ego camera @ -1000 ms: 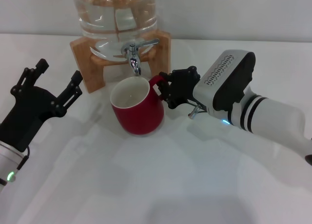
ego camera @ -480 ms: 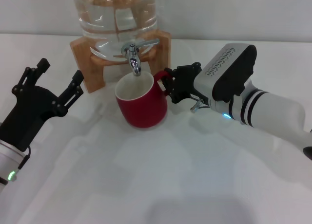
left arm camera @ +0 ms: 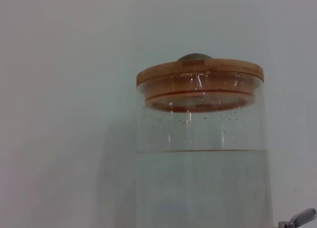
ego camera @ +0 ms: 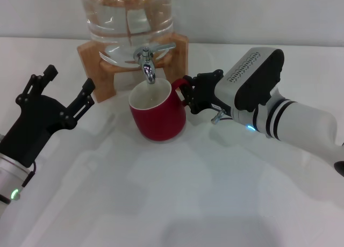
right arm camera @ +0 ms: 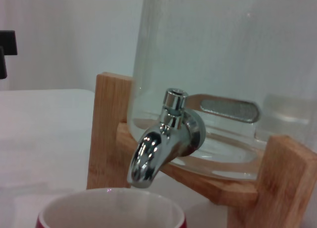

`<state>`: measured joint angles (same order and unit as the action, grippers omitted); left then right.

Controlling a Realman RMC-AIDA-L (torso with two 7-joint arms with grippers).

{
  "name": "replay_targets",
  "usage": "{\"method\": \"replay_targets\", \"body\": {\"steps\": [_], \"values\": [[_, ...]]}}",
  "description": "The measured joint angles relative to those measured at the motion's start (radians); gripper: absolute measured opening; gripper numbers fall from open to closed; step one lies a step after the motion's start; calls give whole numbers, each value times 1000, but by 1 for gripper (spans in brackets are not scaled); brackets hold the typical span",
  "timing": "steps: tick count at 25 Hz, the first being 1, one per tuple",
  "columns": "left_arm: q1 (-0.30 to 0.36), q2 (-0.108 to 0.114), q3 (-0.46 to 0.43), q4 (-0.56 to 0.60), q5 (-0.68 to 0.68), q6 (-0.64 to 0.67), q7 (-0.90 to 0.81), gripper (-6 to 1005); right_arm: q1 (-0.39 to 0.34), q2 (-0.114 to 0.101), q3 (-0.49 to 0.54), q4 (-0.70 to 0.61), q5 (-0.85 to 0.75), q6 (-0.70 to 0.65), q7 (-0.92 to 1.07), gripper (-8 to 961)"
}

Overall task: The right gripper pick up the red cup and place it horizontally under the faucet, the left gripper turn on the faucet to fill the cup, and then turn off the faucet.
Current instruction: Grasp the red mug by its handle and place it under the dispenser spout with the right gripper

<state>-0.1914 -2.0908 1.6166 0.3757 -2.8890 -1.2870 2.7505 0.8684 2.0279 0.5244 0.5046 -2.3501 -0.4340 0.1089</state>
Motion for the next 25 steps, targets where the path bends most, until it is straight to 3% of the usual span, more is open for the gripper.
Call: {"method": "replay_targets", "body": {"steps": [25], "values": [[-3, 0, 0, -4, -3, 4, 0, 872, 5, 0, -19, 7, -10, 3, -4, 127]]}}
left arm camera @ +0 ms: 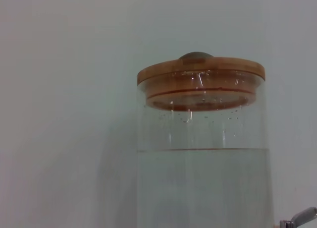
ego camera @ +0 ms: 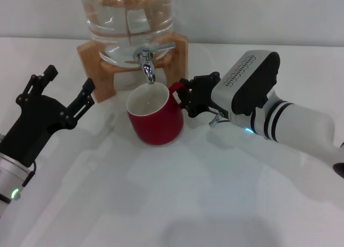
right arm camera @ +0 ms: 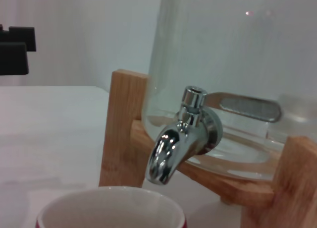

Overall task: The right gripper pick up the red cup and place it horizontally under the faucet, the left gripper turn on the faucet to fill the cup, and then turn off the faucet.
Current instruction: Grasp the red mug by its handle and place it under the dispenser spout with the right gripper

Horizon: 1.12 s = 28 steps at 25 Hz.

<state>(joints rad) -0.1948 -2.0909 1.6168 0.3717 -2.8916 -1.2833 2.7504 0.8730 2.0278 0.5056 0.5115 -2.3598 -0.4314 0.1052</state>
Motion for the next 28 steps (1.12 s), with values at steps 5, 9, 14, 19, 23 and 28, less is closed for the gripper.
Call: {"method": "replay_targets", "body": {"steps": [5, 9, 14, 19, 23, 28], "values": [[0, 0, 0, -1, 0, 0, 0, 872, 1, 0, -14, 2, -2, -1, 1, 127], [0, 0, 0, -1, 0, -1, 0, 872, 3, 0, -22, 4, -2, -2, 0, 132], [0, 0, 0, -2, 0, -1, 0, 872, 8, 0, -25, 4, 0, -4, 3, 160], [0, 0, 0, -2, 0, -2, 0, 872, 13, 0, -20, 4, 5, 4, 3, 201], [-2, 0, 0, -2, 0, -2, 0, 872, 23, 0, -16, 4, 11, 24, 4, 225], [-4, 0, 0, -2, 0, -2, 0, 872, 41, 0, -14, 1, 49, 52, 6, 227]]}}
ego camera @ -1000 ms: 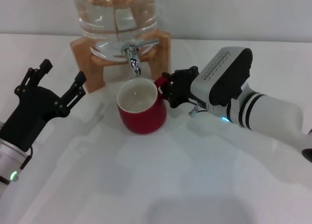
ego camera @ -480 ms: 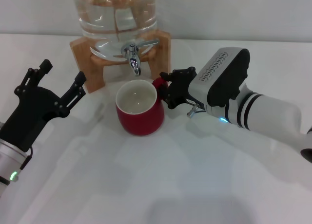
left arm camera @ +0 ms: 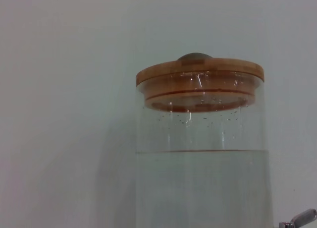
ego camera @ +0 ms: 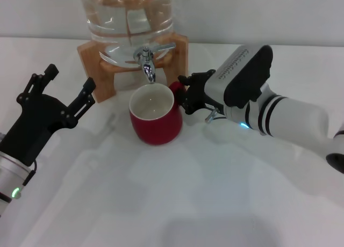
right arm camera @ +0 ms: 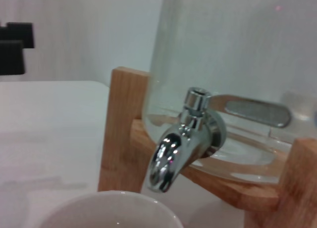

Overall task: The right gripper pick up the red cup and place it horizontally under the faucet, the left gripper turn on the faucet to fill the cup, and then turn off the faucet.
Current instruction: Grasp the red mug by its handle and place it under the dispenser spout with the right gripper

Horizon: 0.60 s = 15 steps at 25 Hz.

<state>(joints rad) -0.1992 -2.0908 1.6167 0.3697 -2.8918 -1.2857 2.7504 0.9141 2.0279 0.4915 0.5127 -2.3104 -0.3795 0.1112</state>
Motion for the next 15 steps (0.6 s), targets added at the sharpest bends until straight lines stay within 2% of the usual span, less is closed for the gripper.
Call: {"method": "replay_targets", "body": {"steps": [15], "values": [[-7, 0, -3, 0, -1, 4, 0, 872, 13, 0, 13, -6, 47, 25, 1, 231]]}}
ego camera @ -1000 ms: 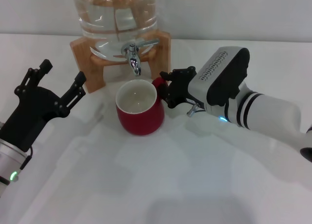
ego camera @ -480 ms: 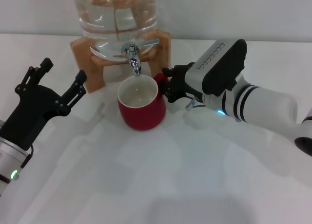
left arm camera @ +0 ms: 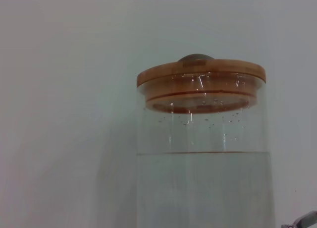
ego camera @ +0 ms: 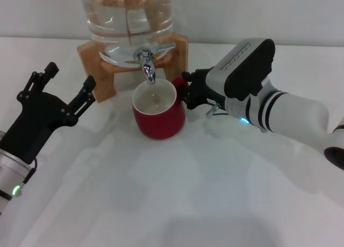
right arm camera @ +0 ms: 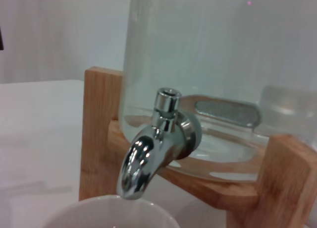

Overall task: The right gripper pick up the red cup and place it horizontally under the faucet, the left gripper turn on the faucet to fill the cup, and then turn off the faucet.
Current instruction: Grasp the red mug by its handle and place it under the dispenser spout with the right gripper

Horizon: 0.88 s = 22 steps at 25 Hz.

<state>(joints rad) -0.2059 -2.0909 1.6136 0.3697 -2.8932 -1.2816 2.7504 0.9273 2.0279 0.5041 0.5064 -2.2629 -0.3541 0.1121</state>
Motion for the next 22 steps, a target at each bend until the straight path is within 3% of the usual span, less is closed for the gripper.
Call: {"method": "replay_targets", "body": {"steps": [22], "values": [[-3, 0, -3, -1, 0, 7, 0, 872, -1, 0, -6, -2, 2, 3, -11, 237]]}}
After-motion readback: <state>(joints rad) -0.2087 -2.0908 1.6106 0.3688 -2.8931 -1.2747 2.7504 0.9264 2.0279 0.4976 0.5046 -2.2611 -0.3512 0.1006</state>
